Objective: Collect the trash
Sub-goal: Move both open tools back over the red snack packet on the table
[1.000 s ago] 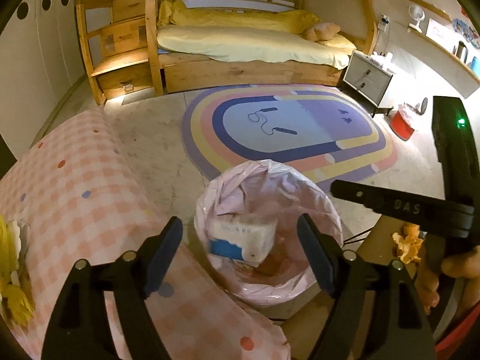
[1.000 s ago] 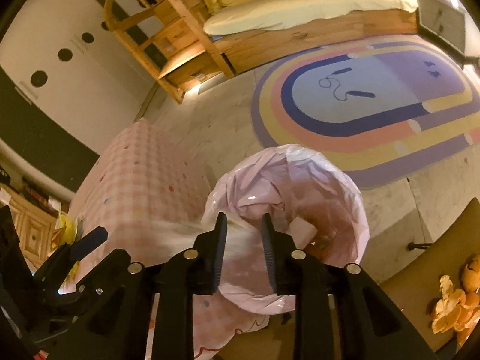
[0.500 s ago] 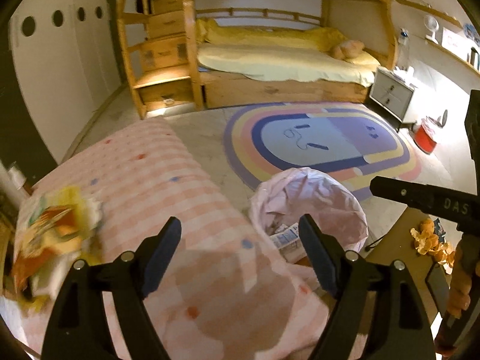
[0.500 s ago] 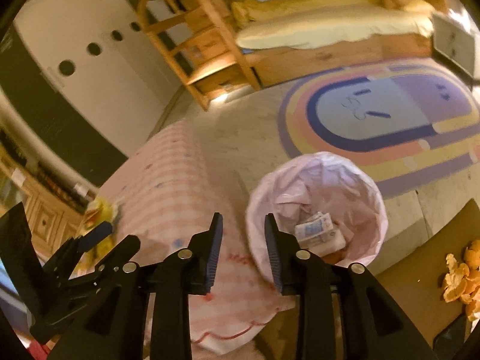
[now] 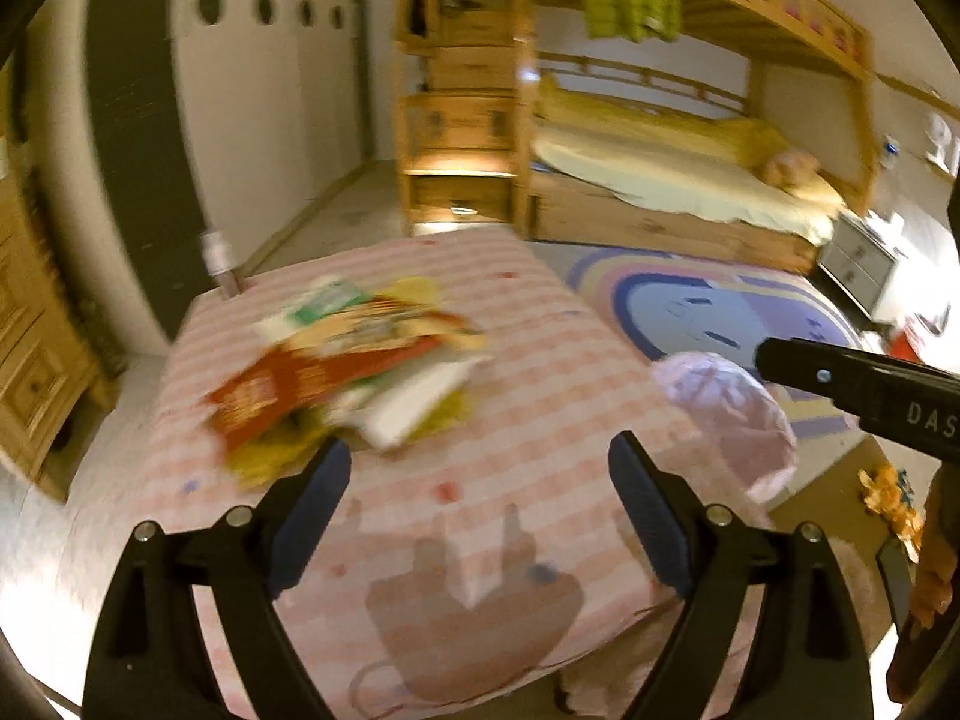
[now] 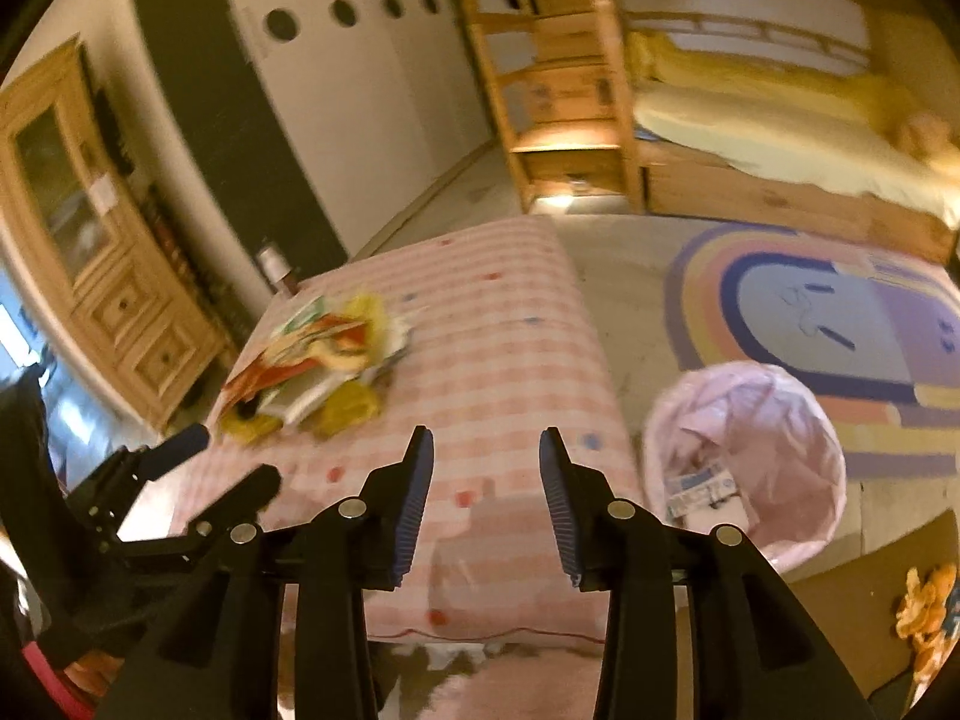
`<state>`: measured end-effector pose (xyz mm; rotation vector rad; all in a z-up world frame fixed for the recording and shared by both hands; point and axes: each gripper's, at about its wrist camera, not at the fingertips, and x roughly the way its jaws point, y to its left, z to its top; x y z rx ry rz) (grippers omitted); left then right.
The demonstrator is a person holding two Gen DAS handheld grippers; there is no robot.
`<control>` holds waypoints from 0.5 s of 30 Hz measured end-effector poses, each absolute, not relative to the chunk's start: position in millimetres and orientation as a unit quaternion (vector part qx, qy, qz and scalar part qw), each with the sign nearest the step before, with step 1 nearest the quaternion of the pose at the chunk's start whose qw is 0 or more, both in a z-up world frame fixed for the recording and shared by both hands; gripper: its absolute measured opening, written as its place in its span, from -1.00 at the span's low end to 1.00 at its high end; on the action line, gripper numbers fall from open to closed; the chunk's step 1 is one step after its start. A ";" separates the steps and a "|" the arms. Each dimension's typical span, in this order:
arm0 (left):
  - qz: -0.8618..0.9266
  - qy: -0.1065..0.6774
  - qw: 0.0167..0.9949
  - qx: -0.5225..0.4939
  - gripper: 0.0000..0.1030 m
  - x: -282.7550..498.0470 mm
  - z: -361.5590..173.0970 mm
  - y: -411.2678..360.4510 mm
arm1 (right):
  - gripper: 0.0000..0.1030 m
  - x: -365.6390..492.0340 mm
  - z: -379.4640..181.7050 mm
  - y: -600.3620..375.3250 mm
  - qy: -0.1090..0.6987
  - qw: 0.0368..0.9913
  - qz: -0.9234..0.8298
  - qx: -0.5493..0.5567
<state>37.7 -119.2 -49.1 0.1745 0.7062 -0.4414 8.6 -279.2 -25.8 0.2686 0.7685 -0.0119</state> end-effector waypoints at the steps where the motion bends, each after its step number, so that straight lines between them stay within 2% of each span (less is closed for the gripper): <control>1: -0.204 0.343 0.913 0.079 0.66 38.6 -48.5 -106.1 | -0.23 11.1 -24.8 -271.8 0.374 0.919 -0.002 0.123; 15: -0.120 0.367 0.922 0.028 0.66 61.3 -54.6 -6.8 | -0.10 66.8 -29.4 -188.2 0.386 0.920 0.062 0.033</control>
